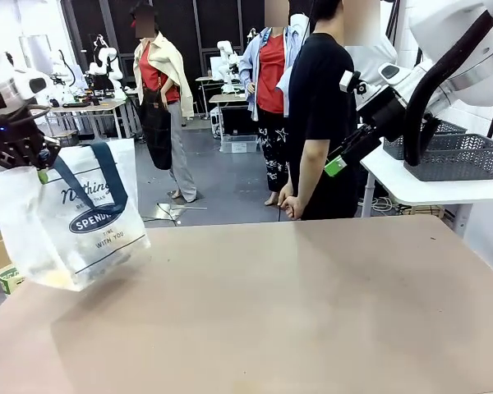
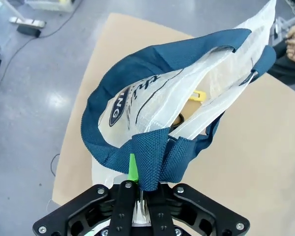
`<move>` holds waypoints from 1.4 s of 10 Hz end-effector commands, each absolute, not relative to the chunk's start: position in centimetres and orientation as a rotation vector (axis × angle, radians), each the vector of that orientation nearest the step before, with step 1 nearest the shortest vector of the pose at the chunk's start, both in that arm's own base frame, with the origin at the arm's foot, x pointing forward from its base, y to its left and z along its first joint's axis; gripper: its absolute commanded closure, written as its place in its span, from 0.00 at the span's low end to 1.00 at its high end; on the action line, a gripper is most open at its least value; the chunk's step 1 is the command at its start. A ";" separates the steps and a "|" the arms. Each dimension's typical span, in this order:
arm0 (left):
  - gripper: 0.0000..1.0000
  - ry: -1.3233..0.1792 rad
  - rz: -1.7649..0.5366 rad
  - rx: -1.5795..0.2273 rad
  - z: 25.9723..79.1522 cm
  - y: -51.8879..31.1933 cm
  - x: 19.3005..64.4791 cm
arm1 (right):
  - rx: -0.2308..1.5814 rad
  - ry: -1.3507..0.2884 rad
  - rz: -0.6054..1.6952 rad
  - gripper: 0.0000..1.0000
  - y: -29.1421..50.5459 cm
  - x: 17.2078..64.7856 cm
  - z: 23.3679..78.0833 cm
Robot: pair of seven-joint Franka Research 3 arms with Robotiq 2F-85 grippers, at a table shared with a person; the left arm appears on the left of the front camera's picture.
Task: Transfer purchased items from the store into the shopping bag.
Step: Move the Reusable shopping bag to the right side of the table.
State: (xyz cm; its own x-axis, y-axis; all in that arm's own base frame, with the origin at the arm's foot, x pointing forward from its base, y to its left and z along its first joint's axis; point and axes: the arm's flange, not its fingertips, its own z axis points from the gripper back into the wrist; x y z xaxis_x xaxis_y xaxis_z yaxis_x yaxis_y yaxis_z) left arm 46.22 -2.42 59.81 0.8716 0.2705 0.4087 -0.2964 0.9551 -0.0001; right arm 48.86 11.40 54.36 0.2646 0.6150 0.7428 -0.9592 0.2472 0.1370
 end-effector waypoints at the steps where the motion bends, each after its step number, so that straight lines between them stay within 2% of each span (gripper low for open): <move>1: 1.00 -0.522 0.366 0.071 59.8 -1.4 45.4 | 0.671 -0.631 1.174 0.00 11.5 48.5 54.1; 4: 1.00 -0.519 0.405 0.054 57.4 -0.1 44.4 | 0.671 -0.631 1.174 0.00 11.5 48.5 54.1; 8: 1.00 -0.425 0.367 -0.024 52.2 0.8 43.1 | 0.671 -0.631 1.174 0.00 11.5 48.5 54.1; 9: 1.00 -0.400 0.284 0.002 52.0 -0.2 42.9 | 0.671 -0.631 1.174 0.00 11.5 48.5 54.1; 10: 1.00 -0.416 0.401 0.016 52.0 0.8 43.5 | 0.671 -0.631 1.174 0.00 11.5 48.5 54.1; 13: 1.00 -0.416 0.401 0.016 52.0 0.8 43.5 | 0.671 -0.631 1.174 0.00 11.5 48.5 54.1; 14: 0.81 -0.412 0.373 0.013 51.8 0.7 43.4 | 0.671 -0.631 1.174 0.00 11.5 48.5 54.1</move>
